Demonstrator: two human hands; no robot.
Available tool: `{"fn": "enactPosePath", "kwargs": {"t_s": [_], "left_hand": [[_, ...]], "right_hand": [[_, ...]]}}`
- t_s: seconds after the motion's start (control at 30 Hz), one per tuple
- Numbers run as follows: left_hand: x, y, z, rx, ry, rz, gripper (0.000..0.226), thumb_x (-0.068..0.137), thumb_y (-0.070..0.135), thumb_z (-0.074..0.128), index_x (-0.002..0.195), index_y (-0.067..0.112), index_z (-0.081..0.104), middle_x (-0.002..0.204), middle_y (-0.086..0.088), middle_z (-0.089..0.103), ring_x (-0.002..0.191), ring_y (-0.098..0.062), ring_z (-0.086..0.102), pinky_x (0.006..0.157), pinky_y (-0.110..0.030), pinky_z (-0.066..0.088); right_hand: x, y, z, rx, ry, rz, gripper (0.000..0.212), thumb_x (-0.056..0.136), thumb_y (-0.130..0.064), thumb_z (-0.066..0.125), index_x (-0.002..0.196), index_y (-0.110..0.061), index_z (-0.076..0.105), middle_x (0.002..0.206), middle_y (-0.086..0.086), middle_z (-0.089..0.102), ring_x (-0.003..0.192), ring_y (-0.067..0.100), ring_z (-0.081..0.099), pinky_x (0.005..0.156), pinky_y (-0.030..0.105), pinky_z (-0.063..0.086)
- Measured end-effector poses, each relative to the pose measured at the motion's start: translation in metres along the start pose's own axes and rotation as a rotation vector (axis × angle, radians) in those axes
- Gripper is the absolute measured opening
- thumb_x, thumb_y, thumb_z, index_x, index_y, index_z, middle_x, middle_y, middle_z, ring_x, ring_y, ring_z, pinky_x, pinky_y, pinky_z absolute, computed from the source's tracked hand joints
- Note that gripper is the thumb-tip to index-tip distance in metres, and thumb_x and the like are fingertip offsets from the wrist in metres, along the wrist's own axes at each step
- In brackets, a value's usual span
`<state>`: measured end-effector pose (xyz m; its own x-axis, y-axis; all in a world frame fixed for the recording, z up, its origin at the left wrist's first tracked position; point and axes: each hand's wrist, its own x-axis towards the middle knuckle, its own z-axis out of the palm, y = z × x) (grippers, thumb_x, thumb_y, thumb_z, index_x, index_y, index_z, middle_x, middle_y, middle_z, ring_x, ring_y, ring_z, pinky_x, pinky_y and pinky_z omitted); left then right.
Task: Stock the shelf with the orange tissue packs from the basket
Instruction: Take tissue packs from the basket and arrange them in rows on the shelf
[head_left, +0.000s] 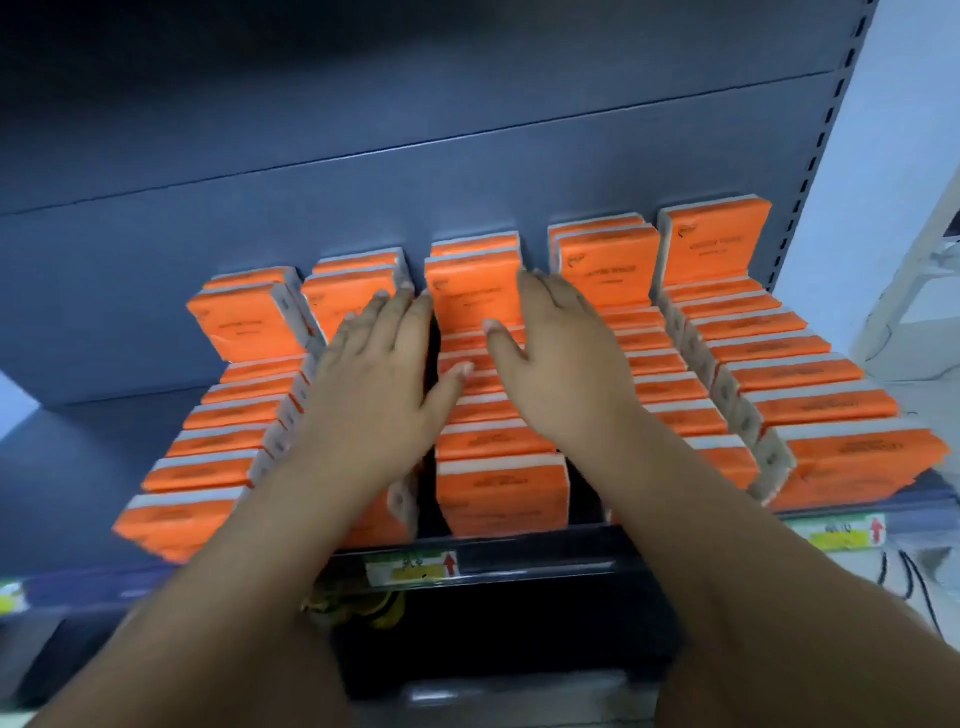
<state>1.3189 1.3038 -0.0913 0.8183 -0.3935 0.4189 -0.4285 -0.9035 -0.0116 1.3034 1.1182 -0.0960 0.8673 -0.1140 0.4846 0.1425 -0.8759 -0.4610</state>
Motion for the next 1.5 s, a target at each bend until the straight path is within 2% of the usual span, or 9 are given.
{"fn": "enactPosePath", "kwargs": {"t_s": [0.33,0.57,0.7,0.93,1.07,1.2,1.3,1.43,1.5], "left_hand": [[-0.181,-0.112,-0.059,0.203,0.056,-0.445,0.078,0.100,0.063,0.031,0.157,0.009,0.040,0.163,-0.012,0.041,0.151,-0.035,0.036,0.123,-0.055,0.026],[-0.324,-0.157,-0.084,0.290,-0.009,-0.809,0.082,0.099,0.065,0.031,0.157,0.008,0.038,0.163,-0.013,0.041,0.152,-0.036,0.034,0.122,-0.057,0.029],[-0.388,-0.169,-0.087,0.322,-0.091,-1.003,0.084,0.098,0.067,0.019,0.159,0.011,0.036,0.166,-0.010,0.036,0.154,-0.034,0.029,0.128,-0.051,0.018],[-0.464,-0.188,-0.064,0.297,-0.212,-1.186,0.082,0.099,0.068,0.020,0.159,0.013,0.033,0.164,-0.009,0.038,0.154,-0.031,0.030,0.128,-0.049,0.016],[-0.487,-0.195,-0.033,0.151,-0.215,-1.292,0.076,0.101,0.065,0.029,0.156,0.013,0.037,0.163,-0.009,0.039,0.153,-0.031,0.030,0.128,-0.048,0.017],[-0.502,-0.210,0.000,-0.022,-0.270,-1.395,0.069,0.105,0.056,0.040,0.158,0.013,0.033,0.166,-0.008,0.034,0.155,-0.030,0.025,0.128,-0.046,0.018],[-0.511,-0.226,0.030,-0.152,-0.248,-1.507,0.068,0.102,0.057,0.044,0.156,0.015,0.036,0.162,-0.007,0.040,0.150,-0.031,0.033,0.122,-0.046,0.029],[-0.513,-0.253,0.066,-0.491,-0.017,-1.935,0.061,0.095,0.051,0.054,0.146,0.018,0.044,0.146,-0.006,0.051,0.129,-0.034,0.053,0.102,-0.045,0.047],[-0.513,-0.268,0.083,-0.513,0.002,-2.048,0.061,0.096,0.047,0.054,0.144,0.012,0.044,0.145,-0.012,0.052,0.127,-0.037,0.054,0.099,-0.045,0.046]], "right_hand": [[-0.076,-0.171,0.072,0.174,-0.172,-0.399,0.067,0.099,-0.050,0.039,0.152,-0.009,0.045,0.158,0.010,0.044,0.151,0.030,0.034,0.124,0.044,0.027],[-0.161,-0.269,0.115,0.323,-0.366,-0.653,0.069,0.098,-0.051,0.036,0.150,-0.006,0.047,0.155,0.013,0.048,0.150,0.033,0.036,0.120,0.049,0.033],[-0.209,-0.323,0.143,0.326,-0.495,-0.746,0.065,0.100,-0.047,0.043,0.151,-0.007,0.044,0.155,0.013,0.046,0.150,0.033,0.033,0.122,0.048,0.029],[-0.260,-0.358,0.209,0.144,-0.821,-0.837,0.050,0.102,-0.044,0.048,0.139,-0.011,0.049,0.141,0.010,0.054,0.137,0.033,0.043,0.114,0.044,0.034],[-0.267,-0.360,0.239,0.058,-1.039,-0.692,0.040,0.103,-0.042,0.047,0.129,-0.012,0.054,0.135,0.010,0.057,0.128,0.032,0.049,0.100,0.042,0.041],[-0.272,-0.365,0.275,0.147,-1.243,-0.270,0.048,0.101,-0.042,0.049,0.139,-0.014,0.051,0.138,0.008,0.057,0.124,0.032,0.055,0.092,0.037,0.046],[-0.273,-0.368,0.307,0.124,-1.330,-0.081,0.047,0.102,-0.038,0.047,0.142,-0.014,0.050,0.136,0.006,0.060,0.112,0.030,0.059,0.084,0.033,0.042],[-0.267,-0.378,0.350,0.011,-1.379,0.053,0.037,0.099,-0.026,0.048,0.132,-0.012,0.055,0.118,0.007,0.064,0.092,0.027,0.059,0.070,0.032,0.043],[-0.266,-0.385,0.374,-0.036,-1.387,0.100,0.033,0.098,-0.018,0.047,0.127,-0.009,0.058,0.108,0.007,0.062,0.077,0.024,0.054,0.058,0.030,0.035]]}}
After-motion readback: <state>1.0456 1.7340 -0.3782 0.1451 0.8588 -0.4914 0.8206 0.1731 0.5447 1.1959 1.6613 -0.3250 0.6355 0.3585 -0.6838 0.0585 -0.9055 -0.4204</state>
